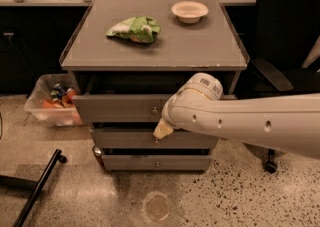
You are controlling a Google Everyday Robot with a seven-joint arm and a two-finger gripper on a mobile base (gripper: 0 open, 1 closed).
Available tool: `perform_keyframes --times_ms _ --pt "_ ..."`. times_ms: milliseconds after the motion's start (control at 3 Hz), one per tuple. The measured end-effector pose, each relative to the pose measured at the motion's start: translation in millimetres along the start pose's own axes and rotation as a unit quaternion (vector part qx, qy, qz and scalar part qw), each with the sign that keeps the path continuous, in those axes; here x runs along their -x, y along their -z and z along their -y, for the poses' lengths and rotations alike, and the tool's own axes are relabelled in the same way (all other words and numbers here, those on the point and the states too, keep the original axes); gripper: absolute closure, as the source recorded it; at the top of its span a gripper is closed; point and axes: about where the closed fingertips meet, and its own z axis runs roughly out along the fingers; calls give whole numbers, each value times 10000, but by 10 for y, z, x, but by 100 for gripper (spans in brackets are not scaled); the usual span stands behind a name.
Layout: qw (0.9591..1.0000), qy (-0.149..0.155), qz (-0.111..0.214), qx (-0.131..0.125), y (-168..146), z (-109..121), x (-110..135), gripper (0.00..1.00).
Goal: Close top drawer
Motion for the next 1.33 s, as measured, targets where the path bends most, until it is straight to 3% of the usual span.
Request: perform_keyframes --times_ms 333,667,1000,1333 --pt "9998 22 72 189 57 -265 -10 42" --pt "9992 92 33 396 -93 -387 11 65" --pt "9989 86 -115 448 -351 -281 15 89" --pt "9987 -31 -319 398 -581 -42 -64 100"
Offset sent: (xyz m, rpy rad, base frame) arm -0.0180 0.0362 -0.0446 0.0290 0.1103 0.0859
